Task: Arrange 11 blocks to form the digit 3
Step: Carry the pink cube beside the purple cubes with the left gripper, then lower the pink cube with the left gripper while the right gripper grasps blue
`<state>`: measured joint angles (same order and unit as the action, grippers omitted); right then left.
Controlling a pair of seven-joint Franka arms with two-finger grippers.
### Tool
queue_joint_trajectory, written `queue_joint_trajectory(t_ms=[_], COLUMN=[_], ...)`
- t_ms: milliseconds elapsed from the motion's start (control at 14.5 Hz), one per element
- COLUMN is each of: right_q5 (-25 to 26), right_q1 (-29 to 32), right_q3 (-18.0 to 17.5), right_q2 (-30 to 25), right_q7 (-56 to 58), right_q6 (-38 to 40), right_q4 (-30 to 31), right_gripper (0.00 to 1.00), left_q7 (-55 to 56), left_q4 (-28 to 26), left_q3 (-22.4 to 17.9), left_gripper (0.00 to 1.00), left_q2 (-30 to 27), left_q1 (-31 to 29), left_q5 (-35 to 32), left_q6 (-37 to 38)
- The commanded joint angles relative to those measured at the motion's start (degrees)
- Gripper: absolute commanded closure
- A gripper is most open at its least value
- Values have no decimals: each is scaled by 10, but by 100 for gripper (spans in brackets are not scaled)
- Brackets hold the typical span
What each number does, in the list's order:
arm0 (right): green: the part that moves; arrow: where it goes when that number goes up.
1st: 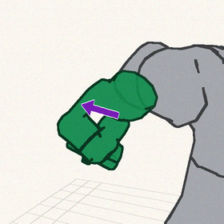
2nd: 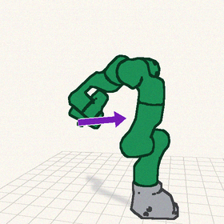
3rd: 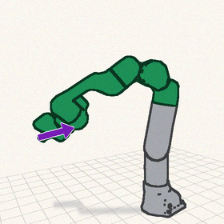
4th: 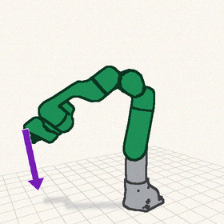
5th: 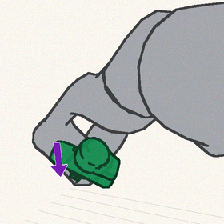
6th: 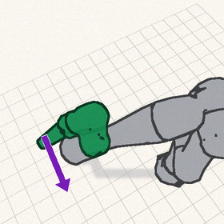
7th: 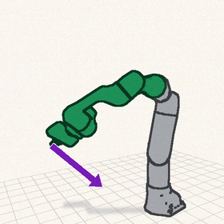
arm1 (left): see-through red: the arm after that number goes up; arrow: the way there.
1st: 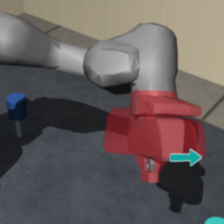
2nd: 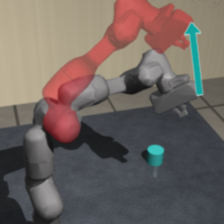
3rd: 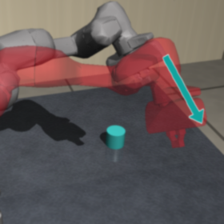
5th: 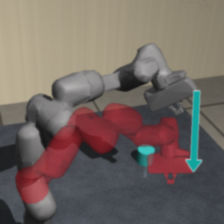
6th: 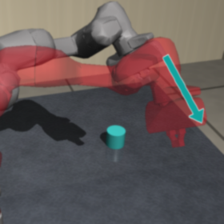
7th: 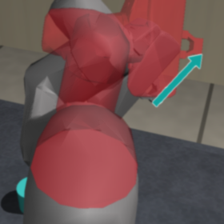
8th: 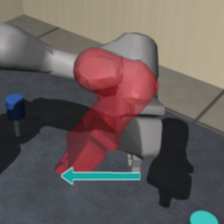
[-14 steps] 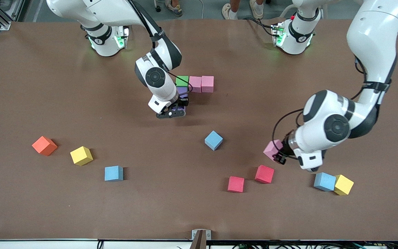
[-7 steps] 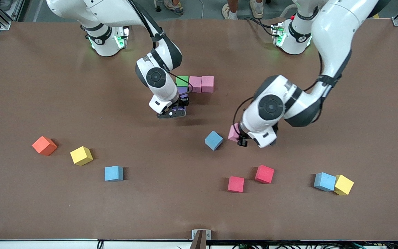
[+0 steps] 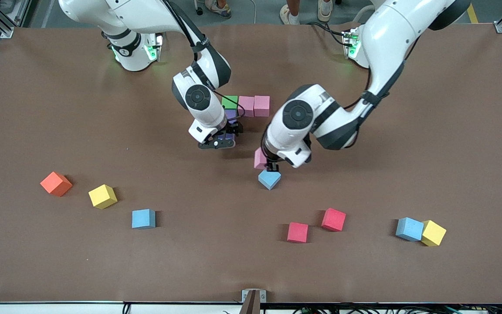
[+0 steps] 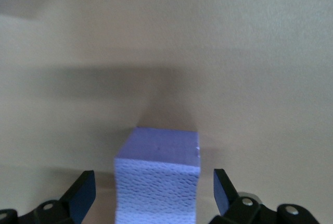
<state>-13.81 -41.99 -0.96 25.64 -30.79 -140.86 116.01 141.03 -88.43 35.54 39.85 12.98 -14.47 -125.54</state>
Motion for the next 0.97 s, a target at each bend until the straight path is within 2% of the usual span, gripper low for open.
queue_joint_trajectory(t_ms=[0,276,414,690,828,897], right_q5=[-12,-3,13,31,54,81], right_q1=[0,49,70,145,189,202], right_q3=[3,7,27,44,43,43], right_q2=[-22,-52,-53,-45,-24,-8], right_q7=[-12,-4,5,18,41,69], right_q6=[13,105,159,165,166,170], right_q4=[-12,-53,-85,-118,-161,-189], right_gripper=[0,0,0,0,0,0], left_q7=[25,32,29,42,64,78], left_q4=[14,14,14,13,14,19], left_q3=[-8,-16,-16,-18,-67,-116], left_gripper=[93,93,93,93,93,93], left_q2=[12,17,17,19,22,22], left_q1=[24,36,33,52,111,162], left_q5=[8,8,7,5,3,2], left_q6=[-4,-5,-4,-5,-5,-5])
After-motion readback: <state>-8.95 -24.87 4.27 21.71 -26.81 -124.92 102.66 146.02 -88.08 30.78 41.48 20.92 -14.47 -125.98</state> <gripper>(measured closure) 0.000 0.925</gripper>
